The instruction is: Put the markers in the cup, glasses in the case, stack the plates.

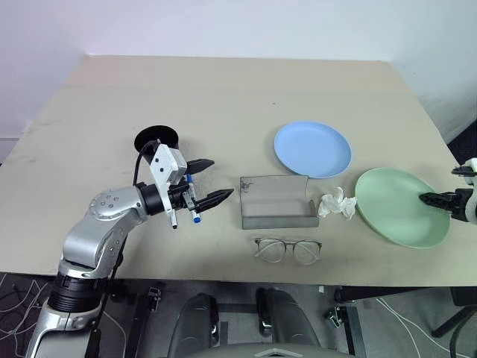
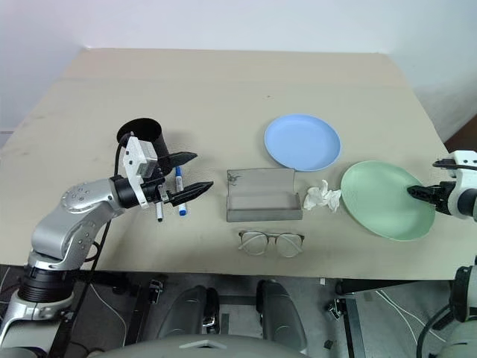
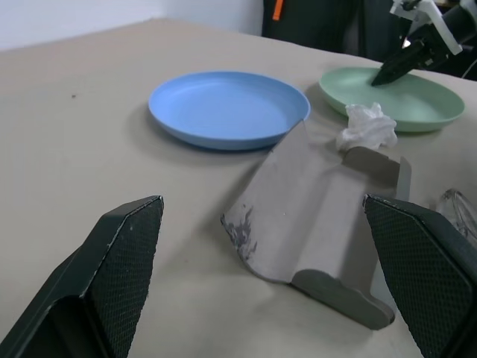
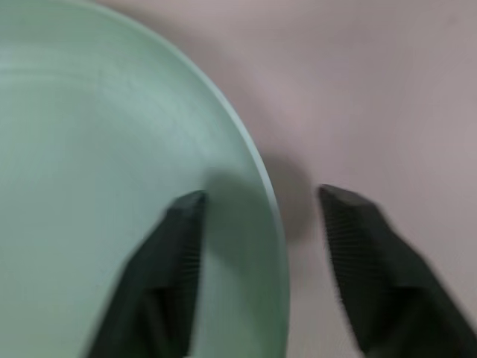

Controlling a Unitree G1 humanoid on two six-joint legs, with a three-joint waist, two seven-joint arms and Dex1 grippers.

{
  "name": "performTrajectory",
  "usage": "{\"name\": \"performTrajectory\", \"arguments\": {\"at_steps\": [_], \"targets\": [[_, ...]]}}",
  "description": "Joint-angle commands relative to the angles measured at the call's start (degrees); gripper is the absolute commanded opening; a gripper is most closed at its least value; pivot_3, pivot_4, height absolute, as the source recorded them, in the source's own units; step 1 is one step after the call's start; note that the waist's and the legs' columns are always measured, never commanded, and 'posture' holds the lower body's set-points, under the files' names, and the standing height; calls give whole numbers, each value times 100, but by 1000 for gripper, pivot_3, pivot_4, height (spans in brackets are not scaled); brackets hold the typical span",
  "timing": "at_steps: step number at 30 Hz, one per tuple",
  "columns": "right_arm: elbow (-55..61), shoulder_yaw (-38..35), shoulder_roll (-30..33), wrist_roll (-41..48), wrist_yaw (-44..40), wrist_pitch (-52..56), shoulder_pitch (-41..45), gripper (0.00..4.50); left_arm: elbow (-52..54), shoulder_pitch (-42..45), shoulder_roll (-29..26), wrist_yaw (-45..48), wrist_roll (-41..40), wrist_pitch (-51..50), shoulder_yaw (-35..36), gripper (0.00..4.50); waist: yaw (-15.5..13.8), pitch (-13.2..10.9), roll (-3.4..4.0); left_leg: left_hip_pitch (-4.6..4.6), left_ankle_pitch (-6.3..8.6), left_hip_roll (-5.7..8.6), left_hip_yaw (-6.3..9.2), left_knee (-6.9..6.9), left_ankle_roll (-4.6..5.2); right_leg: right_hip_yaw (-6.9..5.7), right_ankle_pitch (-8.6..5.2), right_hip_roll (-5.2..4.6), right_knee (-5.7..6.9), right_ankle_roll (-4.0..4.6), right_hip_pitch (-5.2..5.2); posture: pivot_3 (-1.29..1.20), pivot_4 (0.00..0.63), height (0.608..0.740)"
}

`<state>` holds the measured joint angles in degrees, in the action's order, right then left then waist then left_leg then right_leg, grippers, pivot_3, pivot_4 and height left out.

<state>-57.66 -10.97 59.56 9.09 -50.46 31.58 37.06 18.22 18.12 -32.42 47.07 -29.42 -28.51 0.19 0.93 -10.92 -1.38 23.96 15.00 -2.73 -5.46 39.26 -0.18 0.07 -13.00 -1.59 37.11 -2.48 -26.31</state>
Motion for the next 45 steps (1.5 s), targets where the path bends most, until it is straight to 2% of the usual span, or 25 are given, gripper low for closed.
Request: {"name": "performTrajectory", "arguments": {"at_steps": [1,5,9,18,22,26,29,37,45], "targets": [[-84,-55,49,-29,-15,-149,88,1252,123,92,0,-25,-31,5,43,4500,0,0,0,0,0,0,0,0,0,0,0,0,0,0,0,0,150,701],[103,79,126,-111,-232,-155,43,32,120,103,19,-67,-21,-24,28,4500,30,9,-16,-5,0,0,-3,0,0,2,4,1,-1,-6,5,0,150,701],[430,-72,212,36,-366,-47,54,32,116,148,50,-89,-24,-46,-3,4500,29,6,-21,-69,0,-2,-25,1,1,29,-8,-2,-3,-20,60,0,150,701],[2003,-819,333,885,-619,848,121,32,-117,249,84,64,12,72,-20,4500,20,8,-16,-62,-3,-7,-39,-7,7,51,0,6,2,-18,36,0,150,701],[2334,-1125,304,1274,-616,1032,352,32,-104,204,69,73,20,116,16,4500,-5,6,-13,-37,-2,-4,-52,-11,10,63,7,4,2,-12,1,0,150,701],[2424,-1060,264,1385,-513,1172,672,32,-75,163,47,52,10,122,46,4500,-6,6,-14,-35,1,-2,-57,-10,15,66,6,2,-1,-12,-1,0,150,701],[2451,-943,17,1496,-291,1503,1284,32,-39,121,19,47,-11,118,87,4500,34,5,-11,-36,1,-3,-62,-10,16,73,6,3,-1,-12,-6,0,150,701],[1404,-478,-1027,1096,822,1773,2480,32,32,-46,-10,8,17,205,161,4500,56,5,-12,-34,2,-5,-65,-11,17,77,14,2,0,0,-9,0,150,701],[121,-213,-1872,615,1528,979,2860,32,18,-120,-43,13,64,307,197,4500,-5,5,-11,45,3,-2,-67,-9,23,75,29,4,2,-19,-73,0,150,701]]}}
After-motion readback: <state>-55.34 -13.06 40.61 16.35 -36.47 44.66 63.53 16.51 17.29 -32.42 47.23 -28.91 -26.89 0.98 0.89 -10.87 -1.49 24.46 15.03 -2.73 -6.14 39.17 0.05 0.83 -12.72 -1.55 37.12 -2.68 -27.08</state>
